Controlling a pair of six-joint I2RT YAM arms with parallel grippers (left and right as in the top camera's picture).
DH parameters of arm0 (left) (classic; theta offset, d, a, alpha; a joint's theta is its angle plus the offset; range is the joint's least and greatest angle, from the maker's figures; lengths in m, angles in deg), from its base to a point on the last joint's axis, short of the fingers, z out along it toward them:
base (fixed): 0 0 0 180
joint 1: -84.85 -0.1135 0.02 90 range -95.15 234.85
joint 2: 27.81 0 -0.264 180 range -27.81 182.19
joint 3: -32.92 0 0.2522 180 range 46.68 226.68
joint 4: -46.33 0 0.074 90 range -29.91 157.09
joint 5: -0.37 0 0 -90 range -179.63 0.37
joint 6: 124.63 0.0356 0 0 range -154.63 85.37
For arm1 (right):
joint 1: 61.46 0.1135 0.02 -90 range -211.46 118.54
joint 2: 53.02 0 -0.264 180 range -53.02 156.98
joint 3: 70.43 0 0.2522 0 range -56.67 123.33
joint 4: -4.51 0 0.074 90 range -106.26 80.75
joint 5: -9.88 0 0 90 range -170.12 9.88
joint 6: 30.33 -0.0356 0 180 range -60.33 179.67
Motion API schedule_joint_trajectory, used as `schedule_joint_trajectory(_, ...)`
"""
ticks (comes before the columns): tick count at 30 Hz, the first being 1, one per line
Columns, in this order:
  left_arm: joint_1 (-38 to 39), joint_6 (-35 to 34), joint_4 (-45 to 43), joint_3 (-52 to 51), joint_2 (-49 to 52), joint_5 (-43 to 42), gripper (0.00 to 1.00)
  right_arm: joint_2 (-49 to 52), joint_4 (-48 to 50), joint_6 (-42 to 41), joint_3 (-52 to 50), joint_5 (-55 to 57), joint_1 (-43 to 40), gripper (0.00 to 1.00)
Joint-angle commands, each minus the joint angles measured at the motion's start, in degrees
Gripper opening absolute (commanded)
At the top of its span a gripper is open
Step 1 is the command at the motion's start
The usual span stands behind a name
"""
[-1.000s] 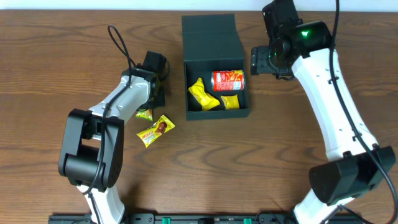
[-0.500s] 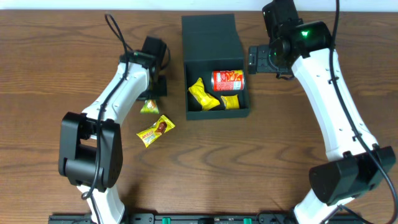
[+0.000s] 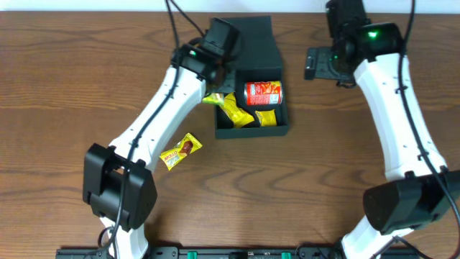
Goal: Pack container
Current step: 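Carry the Pandan packet into the box's left side and release it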
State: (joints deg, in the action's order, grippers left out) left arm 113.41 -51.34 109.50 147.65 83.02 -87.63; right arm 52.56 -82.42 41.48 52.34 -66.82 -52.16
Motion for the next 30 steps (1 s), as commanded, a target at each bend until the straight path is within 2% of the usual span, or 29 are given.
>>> schedule_joint_trajectory(1, 0.94, -0.28, -0.9, 0.83, -0.76, 2.56, 0.06, 0.07, -0.39, 0.68, 0.96, 1.07, -1.86, 0.99)
schedule_joint_trajectory(9, 1.11, -6.38, -2.45, 0.76, 4.04, 2.64, 0.06, 0.07, -0.39, 0.72, 0.96, -0.22, -3.02, 0.99)
schedule_joint_trajectory(16, 1.38, -15.65, -3.08, 0.76, 7.32, 2.43, 0.06, 0.09, -0.35, 2.67, 0.96, -0.2, -3.02, 0.99)
schedule_joint_trajectory(21, 1.7, -19.17, -3.17, 0.76, 9.75, 3.3, 0.06, 0.07, -0.37, 3.76, 0.96, -0.17, -3.02, 0.99)
schedule_joint_trajectory(30, 2.01, -20.17, -3.54, 0.76, 14.51, 2.86, 0.06, 0.07, -2.95, 5.2, 0.96, 0.02, -3.02, 0.99)
